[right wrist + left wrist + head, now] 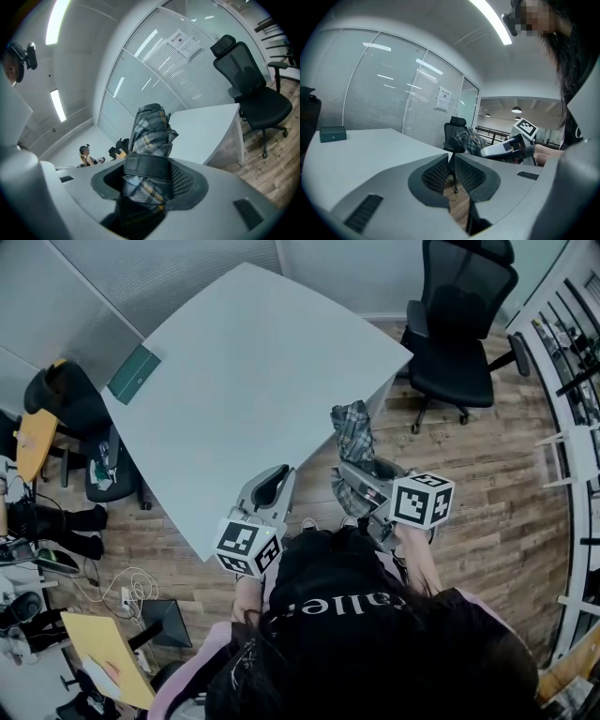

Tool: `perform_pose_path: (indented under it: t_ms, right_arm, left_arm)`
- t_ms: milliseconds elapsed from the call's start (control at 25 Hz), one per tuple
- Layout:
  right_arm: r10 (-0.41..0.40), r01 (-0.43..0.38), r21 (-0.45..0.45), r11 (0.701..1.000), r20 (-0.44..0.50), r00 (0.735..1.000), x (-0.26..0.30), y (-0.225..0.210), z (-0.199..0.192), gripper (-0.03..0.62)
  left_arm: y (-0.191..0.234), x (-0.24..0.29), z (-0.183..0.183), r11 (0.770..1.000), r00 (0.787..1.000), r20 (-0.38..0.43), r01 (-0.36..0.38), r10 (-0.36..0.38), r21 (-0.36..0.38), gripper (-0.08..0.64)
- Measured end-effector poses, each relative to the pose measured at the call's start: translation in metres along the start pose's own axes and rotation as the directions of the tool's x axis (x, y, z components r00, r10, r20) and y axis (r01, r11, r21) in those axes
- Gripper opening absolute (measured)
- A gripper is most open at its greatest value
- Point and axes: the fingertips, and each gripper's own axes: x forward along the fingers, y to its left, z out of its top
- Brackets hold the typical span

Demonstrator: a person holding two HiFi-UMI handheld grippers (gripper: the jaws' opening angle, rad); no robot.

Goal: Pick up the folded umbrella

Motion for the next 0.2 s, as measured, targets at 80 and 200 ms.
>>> perform_pose_path:
  t_ms: [80, 200]
  right_arm:
    - [0.001, -0.001, -0.004, 1.0, -0.004, 1.0, 0.0042, 0.004, -0.004, 0.236]
    - [0.001, -0.001, -0.006, 1.0, -0.009, 1.0, 0.009, 0.0079, -0.0067, 0.236]
  left_arm:
    - [0.0048, -0.005, -0.0016, 1.0, 1.0, 0.001, -0.002, 0.002, -0.001, 0.057]
    - [0.0097, -0.0089, -0.0021, 1.0, 1.0, 0.001, -0.003, 0.003, -0.004, 0.057]
